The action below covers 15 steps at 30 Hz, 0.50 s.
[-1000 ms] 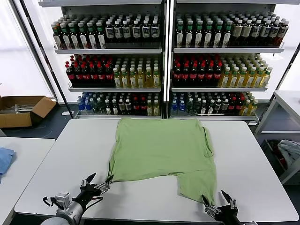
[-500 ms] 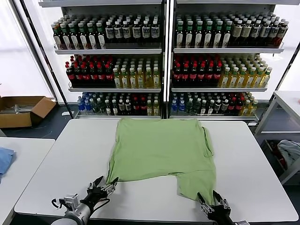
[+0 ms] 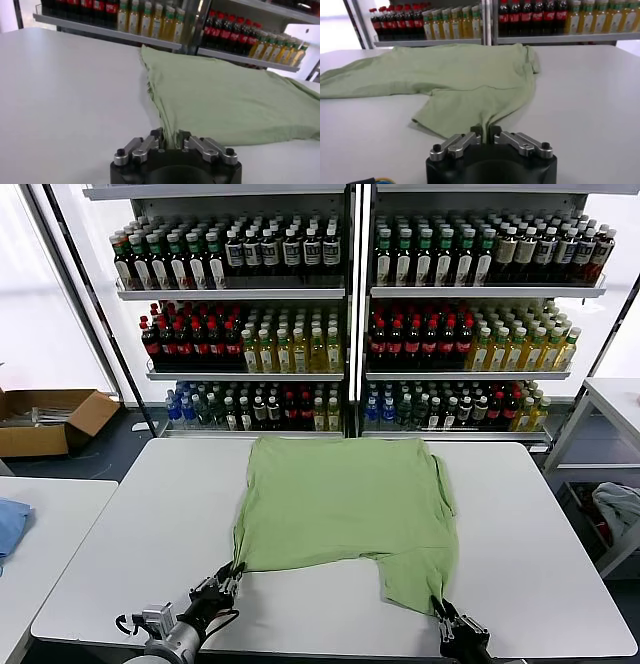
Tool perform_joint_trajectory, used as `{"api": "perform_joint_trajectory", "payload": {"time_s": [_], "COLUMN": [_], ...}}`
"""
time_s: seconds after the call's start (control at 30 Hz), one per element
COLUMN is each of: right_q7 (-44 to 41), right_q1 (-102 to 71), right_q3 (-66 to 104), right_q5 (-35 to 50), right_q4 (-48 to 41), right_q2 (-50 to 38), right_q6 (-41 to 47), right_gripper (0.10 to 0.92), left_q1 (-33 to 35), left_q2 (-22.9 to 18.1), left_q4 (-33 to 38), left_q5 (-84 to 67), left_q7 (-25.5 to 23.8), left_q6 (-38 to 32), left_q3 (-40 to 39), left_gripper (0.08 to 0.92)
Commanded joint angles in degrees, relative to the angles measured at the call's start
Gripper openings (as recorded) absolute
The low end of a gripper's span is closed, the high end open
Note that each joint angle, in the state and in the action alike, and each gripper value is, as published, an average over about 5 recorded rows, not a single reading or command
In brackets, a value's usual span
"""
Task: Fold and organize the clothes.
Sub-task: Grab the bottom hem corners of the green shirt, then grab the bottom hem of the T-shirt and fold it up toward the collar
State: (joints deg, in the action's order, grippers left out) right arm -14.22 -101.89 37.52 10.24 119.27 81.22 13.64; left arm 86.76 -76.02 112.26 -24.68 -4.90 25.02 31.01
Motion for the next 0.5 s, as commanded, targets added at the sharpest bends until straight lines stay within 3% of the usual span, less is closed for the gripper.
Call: {"api": "perform_joint_trajectory", "payload": {"time_s": [0.03, 0.17, 0.5], "right_q7": [-1.4, -2.8, -5.0], "right_q1": [-0.4, -1.1, -10.3], "right_q3": [0.1, 0.7, 3.2], "right_q5": [1.4, 2.1, 2.9], "right_q4": [0.3, 1.0, 5.3], "right_q2": [-0.2, -0.4, 0.3], "right_q6": [-3.9, -7.3, -16.1], "right_gripper": [0.113, 0.113, 0.113], "left_q1": [0.4, 0.7, 5.6], "left_q2": [-0.4, -0.7, -1.6], "left_q4": [0.1, 1.2, 8.8], "left_q5": [0.1, 0.0, 1.1], "left_q7": [1.3, 1.4, 1.4], "left_q6": [-2.0, -2.8, -3.0], "left_q3": [-0.3, 0.1, 2.6], "left_gripper": [0.161, 0.090, 0.084]}}
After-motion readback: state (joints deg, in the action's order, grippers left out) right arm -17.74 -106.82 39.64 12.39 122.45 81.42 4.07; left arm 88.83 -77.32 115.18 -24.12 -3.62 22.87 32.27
